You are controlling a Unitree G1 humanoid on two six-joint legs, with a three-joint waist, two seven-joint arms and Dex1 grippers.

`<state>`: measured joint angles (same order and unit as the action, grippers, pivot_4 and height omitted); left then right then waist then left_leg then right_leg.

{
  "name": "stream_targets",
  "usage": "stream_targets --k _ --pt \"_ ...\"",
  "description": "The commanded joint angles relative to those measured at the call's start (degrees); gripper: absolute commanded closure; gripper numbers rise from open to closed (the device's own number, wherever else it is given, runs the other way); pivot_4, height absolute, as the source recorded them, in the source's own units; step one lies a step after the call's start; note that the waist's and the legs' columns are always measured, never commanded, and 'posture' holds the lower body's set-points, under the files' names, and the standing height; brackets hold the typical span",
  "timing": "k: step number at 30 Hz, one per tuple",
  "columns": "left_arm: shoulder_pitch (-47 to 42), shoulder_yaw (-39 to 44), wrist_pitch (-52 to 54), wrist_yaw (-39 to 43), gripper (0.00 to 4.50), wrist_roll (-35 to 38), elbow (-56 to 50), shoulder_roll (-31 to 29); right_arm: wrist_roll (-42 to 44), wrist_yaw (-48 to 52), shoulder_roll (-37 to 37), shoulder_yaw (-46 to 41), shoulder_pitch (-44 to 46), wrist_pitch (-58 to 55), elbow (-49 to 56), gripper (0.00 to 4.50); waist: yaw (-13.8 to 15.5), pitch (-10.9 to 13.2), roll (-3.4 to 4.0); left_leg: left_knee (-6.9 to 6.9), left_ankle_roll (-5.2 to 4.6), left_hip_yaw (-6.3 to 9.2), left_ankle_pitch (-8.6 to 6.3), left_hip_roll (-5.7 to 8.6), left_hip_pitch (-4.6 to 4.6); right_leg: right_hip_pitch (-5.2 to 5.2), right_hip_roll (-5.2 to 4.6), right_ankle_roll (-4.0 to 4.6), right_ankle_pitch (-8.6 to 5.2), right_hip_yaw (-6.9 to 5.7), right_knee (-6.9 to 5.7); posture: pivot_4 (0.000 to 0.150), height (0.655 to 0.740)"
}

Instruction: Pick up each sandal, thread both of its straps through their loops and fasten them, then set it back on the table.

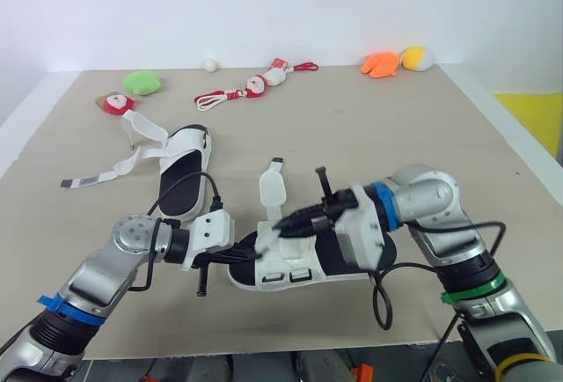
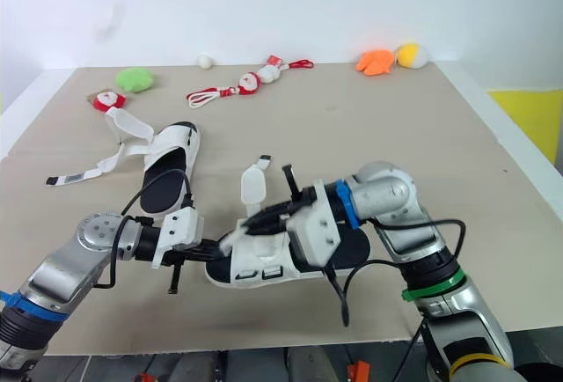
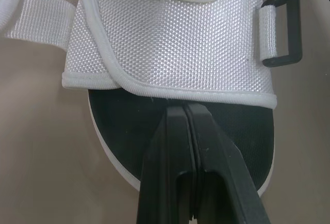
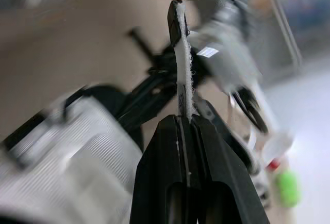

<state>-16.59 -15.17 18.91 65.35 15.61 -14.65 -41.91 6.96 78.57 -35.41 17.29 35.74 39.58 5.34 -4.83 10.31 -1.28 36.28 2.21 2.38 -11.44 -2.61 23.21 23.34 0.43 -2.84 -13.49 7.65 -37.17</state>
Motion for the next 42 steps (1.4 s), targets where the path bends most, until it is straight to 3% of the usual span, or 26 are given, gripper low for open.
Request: stream_targets --k 1,6,11,14,18,22,24,27,29,32,34,38,42 --pt "2.0 -1.8 2.3 -0.2 4.5 -2.6 1.3 -1.7 -3.2 -0.3 -1.7 2.4 0.1 15.7 -2.0 4.43 0.0 0.0 -0.01 0.0 0.0 0.0 0.0 0.0 -0.02 -0.01 0.01 0.0 0.0 0.0 0.0 0.15 0.74" --pt "2.1 -1.8 2.9 0.1 4.5 -2.3 0.6 -1.9 -5.3 -2.7 -6.6 7.5 -3.4 25.2 -0.8 4.43 0.3 0.0 -0.04 -0.01 -0.01 -0.03 0.0 -0.02 -0.03 -0.01 0.0 0.13 -0.07 0.03 -0.02 0.15 0.74" --pt "2.4 -1.9 3.3 0.1 4.5 -2.3 0.1 -1.9 -3.3 -6.9 -10.4 9.2 -7.6 21.7 2.8 4.43 0.4 0.0 -0.06 -0.08 -0.02 -0.06 -0.01 -0.03 -0.08 -0.02 0.0 0.16 -0.1 0.06 -0.04 0.15 0.74" --pt "2.7 -2.0 3.7 0.0 4.5 -2.1 -0.5 -1.8 -0.8 -8.7 -13.3 9.0 -10.2 18.2 7.2 3.63 0.5 0.0 -0.07 -0.08 -0.02 -0.07 -0.01 -0.03 -0.12 -0.02 0.0 0.17 -0.1 0.07 -0.09 0.15 0.74" --pt "3.2 -2.3 4.0 0.1 4.5 -1.9 -0.9 -1.8 3.4 -9.4 -19.3 7.3 -13.6 15.5 10.6 1.69 0.4 0.0 -0.08 -0.08 -0.02 -0.09 -0.01 -0.04 -0.14 -0.01 0.0 0.2 -0.13 0.07 -0.1 0.15 0.74" --pt "3.7 -2.3 4.4 0.2 4.5 -1.7 -1.6 -1.8 8.5 -10.1 -24.3 5.3 -16.8 8.4 13.8 0.08 0.4 0.0 -0.08 -0.09 -0.03 -0.13 -0.02 -0.06 -0.19 -0.01 0.0 0.22 -0.13 0.07 -0.11 0.15 0.74" --pt "3.9 -2.4 4.7 0.2 4.5 -1.6 -1.9 -1.8 14.2 -11.4 -27.1 3.8 -19.5 -2.4 16.8 0.08 0.5 0.0 -0.1 -0.1 -0.04 -0.15 -0.02 -0.07 -0.21 -0.02 0.0 0.23 -0.14 0.07 -0.11 0.15 0.74" --pt "4.0 -2.5 5.0 0.0 4.5 -1.5 -2.0 -1.4 39.4 -17.1 -40.6 1.9 -24.3 -36.1 26.7 0.08 0.6 0.0 0.17 -0.1 -0.04 -0.15 -0.03 -0.07 -0.17 0.01 -0.01 0.22 -0.16 0.07 -0.12 0.15 0.74" --pt "4.1 -2.5 5.2 -0.1 4.5 -1.4 -2.2 -1.4 51.2 -18.2 -46.9 0.7 -25.2 -49.2 30.3 0.08 0.6 -0.2 -0.01 -0.19 -0.04 -0.21 -0.03 0.04 -0.17 -0.01 -0.23 0.15 -0.29 0.1 -0.17 0.15 0.74" --pt "4.2 -2.6 5.5 -0.1 4.5 -1.2 -2.5 -1.4 76.0 -21.1 -53.0 0.6 -23.5 -71.6 30.7 0.08 0.6 -0.3 -0.07 -0.35 -0.03 -0.32 -0.07 0.02 -0.4 -0.09 -0.29 0.26 -0.35 0.06 -0.17 0.15 0.74" --pt "4.4 -2.5 5.7 -0.1 4.5 -1.1 -2.7 -1.5 81.4 -23.6 -51.9 -0.3 -22.3 -78.2 29.8 0.08 0.6 -0.3 -0.17 -0.35 -0.02 -0.34 -0.08 0.03 -0.41 -0.08 -0.31 0.31 -0.38 0.06 -0.16 0.15 0.74" --pt "5.0 -2.4 6.1 -0.2 4.5 -0.9 -3.4 -1.8 86.6 -39.0 -43.3 3.6 -17.7 -92.5 23.3 0.08 0.6 -0.3 -0.34 -0.31 0.07 -0.46 -0.13 0.03 -0.37 0.0 -0.33 0.31 -0.4 0.07 -0.11 0.15 0.74" --pt "5.4 -2.2 6.5 -0.3 4.5 -0.7 -3.8 -2.0 93.9 -52.7 -34.0 5.8 -14.8 -99.6 18.4 0.08 0.5 -0.4 -0.51 -0.33 0.13 -0.48 -0.18 0.02 -0.32 0.04 -0.3 0.24 -0.41 0.07 -0.08 0.15 0.74"
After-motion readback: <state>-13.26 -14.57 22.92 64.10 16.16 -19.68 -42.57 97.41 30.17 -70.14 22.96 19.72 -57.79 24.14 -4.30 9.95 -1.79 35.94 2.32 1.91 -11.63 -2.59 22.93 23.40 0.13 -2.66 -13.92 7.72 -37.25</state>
